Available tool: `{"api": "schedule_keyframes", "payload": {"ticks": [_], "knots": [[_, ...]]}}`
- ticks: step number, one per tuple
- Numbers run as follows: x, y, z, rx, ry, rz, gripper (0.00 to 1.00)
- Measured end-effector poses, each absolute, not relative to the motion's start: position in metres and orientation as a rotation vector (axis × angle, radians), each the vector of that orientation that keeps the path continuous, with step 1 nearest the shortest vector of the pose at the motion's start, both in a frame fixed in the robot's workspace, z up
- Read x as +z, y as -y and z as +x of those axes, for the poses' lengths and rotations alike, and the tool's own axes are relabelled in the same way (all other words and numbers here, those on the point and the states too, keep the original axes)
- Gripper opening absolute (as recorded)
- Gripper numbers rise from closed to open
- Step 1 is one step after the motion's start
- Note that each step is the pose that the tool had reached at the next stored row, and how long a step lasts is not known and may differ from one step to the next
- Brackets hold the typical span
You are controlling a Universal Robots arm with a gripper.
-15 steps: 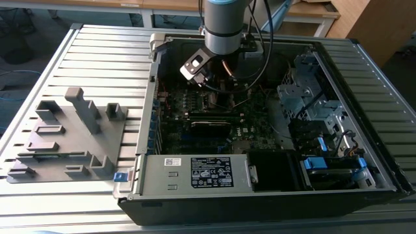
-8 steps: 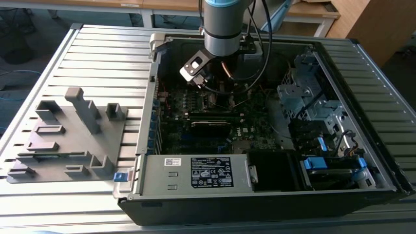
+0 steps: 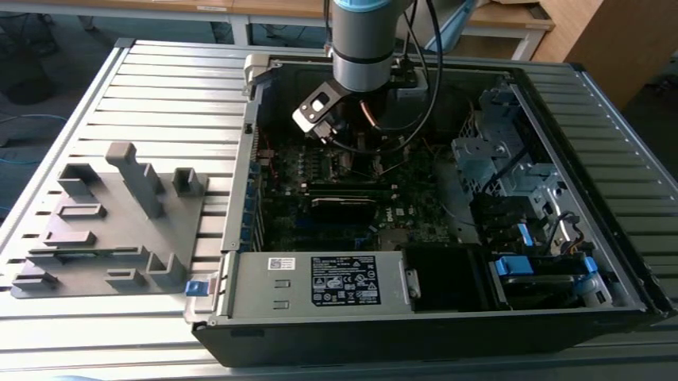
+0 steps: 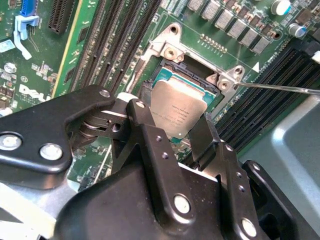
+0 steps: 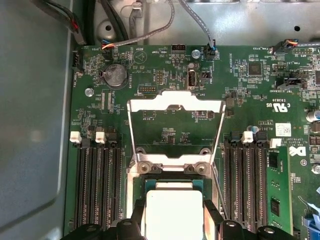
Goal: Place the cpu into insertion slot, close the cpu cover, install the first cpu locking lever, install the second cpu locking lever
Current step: 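Place the cpu into insertion slot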
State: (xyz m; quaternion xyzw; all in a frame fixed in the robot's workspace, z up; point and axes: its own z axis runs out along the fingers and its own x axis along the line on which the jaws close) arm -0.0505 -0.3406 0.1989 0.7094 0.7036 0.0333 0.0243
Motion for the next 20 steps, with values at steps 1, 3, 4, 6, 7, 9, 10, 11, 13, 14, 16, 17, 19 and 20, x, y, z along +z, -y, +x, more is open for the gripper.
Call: {"api": "schedule_keyframes", "payload": {"ticks": [1,3,4,6,7,9,10,11,13,14,16,17,19,20], "knots": [[0.1989,0.3406,-0.0505,0.103,-2.177,2.195,0.54],[0.1988,0.3406,-0.0505,0.103,-2.175,2.197,0.54],[0.1987,0.3406,-0.0505,0.103,-2.167,2.205,0.54],[0.1987,0.3406,-0.0505,0.103,-2.157,2.214,0.54],[0.1987,0.3406,-0.0505,0.103,-2.157,2.214,0.54],[0.1986,0.3403,-0.0506,0.103,-2.157,2.214,0.54],[0.1985,0.3397,-0.0505,0.103,-2.157,2.214,0.54],[0.1984,0.3394,-0.0505,0.103,-2.157,2.214,0.54],[0.1978,0.3393,-0.0505,0.103,-2.157,2.215,0.54],[0.1972,0.3393,-0.0505,0.103,-2.156,2.215,0.54],[0.196,0.3393,-0.0505,0.103,-2.154,2.217,0.54],[0.1957,0.3393,-0.0505,0.103,-2.154,2.217,0.54],[0.1956,0.3393,-0.0505,0.102,-2.154,2.217,0.54],[0.1956,0.3393,-0.0505,0.102,-2.154,2.217,0.54]]}}
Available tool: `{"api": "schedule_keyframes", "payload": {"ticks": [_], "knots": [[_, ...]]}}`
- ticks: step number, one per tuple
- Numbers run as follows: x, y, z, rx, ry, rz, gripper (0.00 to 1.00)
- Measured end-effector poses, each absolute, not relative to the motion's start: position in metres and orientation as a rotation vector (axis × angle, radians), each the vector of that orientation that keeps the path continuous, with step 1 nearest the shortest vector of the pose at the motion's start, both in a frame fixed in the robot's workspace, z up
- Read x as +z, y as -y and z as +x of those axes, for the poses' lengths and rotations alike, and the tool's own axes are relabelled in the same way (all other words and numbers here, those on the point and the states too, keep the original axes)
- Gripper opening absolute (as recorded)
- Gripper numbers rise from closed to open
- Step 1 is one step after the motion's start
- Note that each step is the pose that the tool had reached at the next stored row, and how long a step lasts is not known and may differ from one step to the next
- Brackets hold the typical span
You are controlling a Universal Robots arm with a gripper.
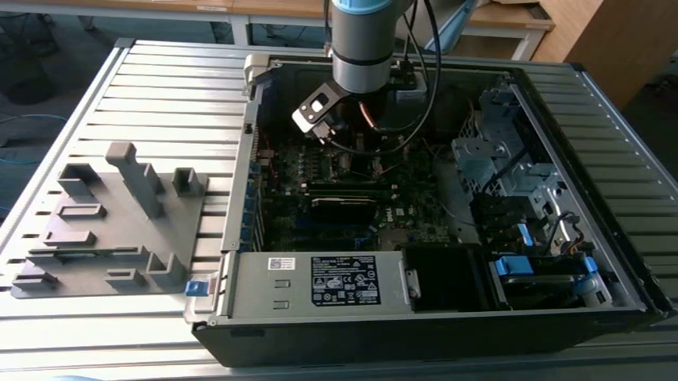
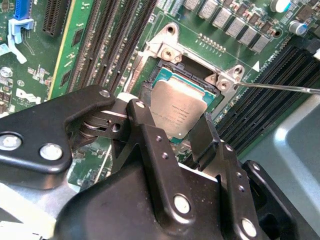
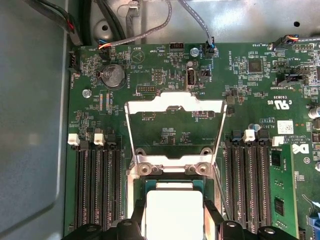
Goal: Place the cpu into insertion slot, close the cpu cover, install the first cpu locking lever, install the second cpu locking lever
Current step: 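Place the cpu into insertion slot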
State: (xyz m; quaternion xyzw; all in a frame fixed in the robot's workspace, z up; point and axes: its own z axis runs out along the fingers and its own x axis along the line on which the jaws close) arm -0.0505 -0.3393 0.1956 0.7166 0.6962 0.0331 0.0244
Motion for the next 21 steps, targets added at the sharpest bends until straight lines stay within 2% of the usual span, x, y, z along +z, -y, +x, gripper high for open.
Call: {"api": "schedule_keyframes", "payload": {"ticks": [21], "knots": [[0.1941,0.3377,-0.0506,0.103,-2.153,2.218,0.54]]}}
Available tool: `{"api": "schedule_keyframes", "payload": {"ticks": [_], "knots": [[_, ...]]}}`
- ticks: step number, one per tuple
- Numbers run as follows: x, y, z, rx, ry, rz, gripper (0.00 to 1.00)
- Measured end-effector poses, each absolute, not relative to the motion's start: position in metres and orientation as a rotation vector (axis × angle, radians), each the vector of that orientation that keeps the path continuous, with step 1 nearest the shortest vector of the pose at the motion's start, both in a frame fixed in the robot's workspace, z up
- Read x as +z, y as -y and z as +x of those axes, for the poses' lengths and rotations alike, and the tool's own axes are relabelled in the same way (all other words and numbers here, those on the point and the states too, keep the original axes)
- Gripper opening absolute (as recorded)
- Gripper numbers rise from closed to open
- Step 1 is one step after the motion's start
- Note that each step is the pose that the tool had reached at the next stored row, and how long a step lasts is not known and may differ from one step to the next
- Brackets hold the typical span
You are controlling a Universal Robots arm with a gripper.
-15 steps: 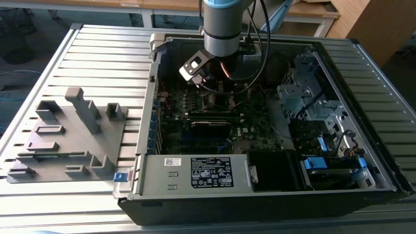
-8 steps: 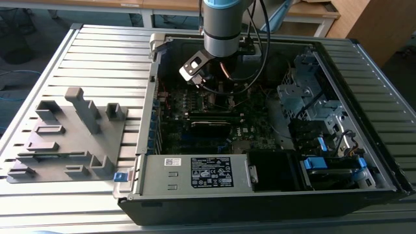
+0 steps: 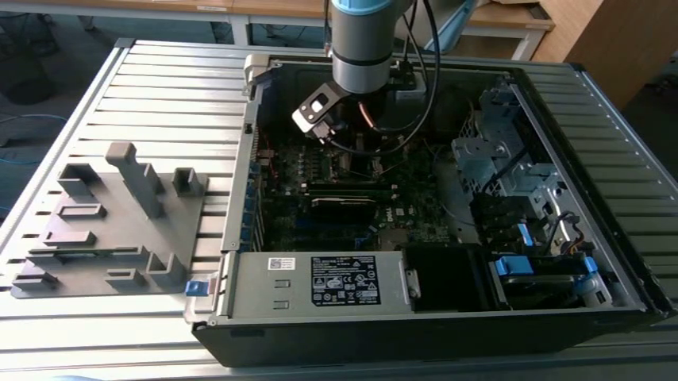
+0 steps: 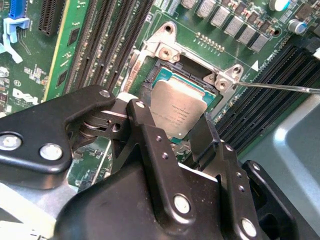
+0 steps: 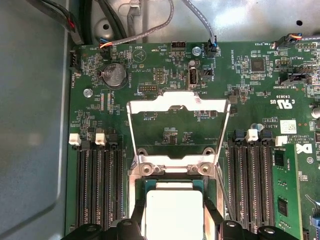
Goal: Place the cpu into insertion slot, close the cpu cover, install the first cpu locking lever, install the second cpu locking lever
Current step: 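Place the cpu into insertion slot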
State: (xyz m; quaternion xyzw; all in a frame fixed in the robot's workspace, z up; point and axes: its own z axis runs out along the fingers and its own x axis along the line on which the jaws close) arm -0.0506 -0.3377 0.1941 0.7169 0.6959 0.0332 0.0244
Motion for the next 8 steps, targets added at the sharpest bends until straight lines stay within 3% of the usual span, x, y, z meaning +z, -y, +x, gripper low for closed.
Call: {"api": "schedule_keyframes", "payload": {"ticks": [8], "knots": [[0.1927,0.3378,-0.0506,0.103,-2.153,2.218,0.54]]}}
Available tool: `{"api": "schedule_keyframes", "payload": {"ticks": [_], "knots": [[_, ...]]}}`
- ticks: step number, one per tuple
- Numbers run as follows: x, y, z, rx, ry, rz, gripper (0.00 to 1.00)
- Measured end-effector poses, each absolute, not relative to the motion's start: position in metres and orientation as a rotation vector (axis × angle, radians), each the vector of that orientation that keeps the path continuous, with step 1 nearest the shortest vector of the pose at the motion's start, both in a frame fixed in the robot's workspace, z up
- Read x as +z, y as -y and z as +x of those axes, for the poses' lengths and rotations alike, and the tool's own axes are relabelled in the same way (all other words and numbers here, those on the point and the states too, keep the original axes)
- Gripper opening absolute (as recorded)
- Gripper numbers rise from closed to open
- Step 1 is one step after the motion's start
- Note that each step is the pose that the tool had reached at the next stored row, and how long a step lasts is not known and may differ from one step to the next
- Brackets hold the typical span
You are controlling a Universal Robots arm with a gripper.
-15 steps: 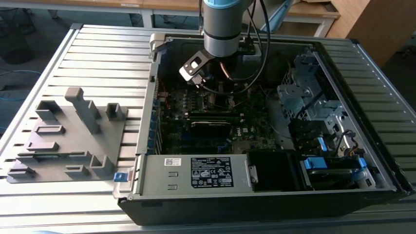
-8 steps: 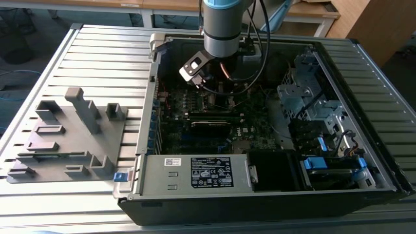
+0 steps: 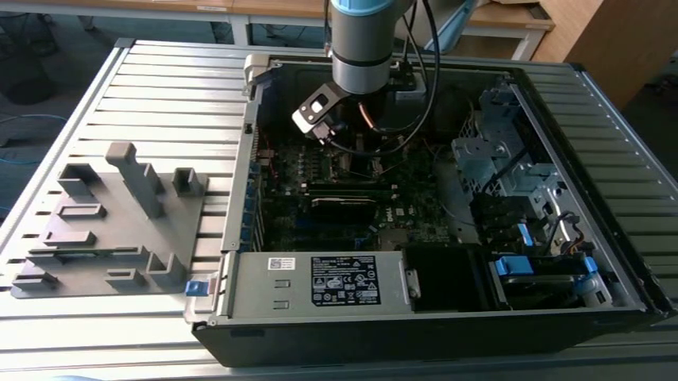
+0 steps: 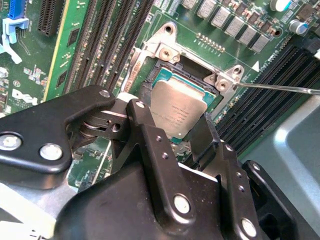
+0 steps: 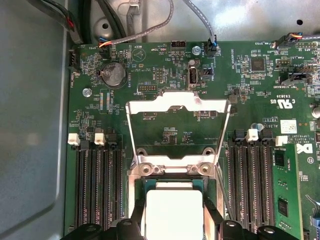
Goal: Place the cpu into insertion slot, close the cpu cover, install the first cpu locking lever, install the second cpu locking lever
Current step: 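Place the cpu into insertion slot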
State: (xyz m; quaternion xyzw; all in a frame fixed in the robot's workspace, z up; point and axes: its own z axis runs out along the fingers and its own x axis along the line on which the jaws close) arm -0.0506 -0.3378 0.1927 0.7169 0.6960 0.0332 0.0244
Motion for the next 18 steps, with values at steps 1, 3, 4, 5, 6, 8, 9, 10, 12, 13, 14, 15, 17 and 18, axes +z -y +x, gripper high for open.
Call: {"api": "schedule_keyframes", "payload": {"ticks": [1,3,4,5,6,8,9,10,12,13,14,15,17,18], "knots": [[0.1927,0.3378,-0.0506,0.103,-2.153,2.218,0.54],[0.1927,0.3378,-0.0506,0.103,-2.153,2.218,0.54],[0.1925,0.3378,-0.0506,0.103,-2.153,2.218,0.54],[0.1923,0.3378,-0.0507,0.102,-2.153,2.218,0.54],[0.1921,0.3378,-0.0508,0.102,-2.153,2.218,0.54],[0.192,0.3378,-0.0508,0.102,-2.153,2.218,0.54],[0.1919,0.3378,-0.0508,0.102,-2.153,2.218,0.54],[0.192,0.3377,-0.0508,0.103,-2.153,2.218,0.54],[0.193,0.3375,-0.0506,0.106,-2.153,2.218,0.54],[0.1934,0.3375,-0.0506,0.105,-2.153,2.218,0.54],[0.1936,0.3376,-0.0506,0.104,-2.153,2.218,0.54],[0.1939,0.3377,-0.0508,0.103,-2.153,2.218,0.54],[0.1939,0.3378,-0.051,0.103,-2.153,2.218,0.54],[0.1938,0.3378,-0.051,0.103,-2.153,2.218,0.54]]}}
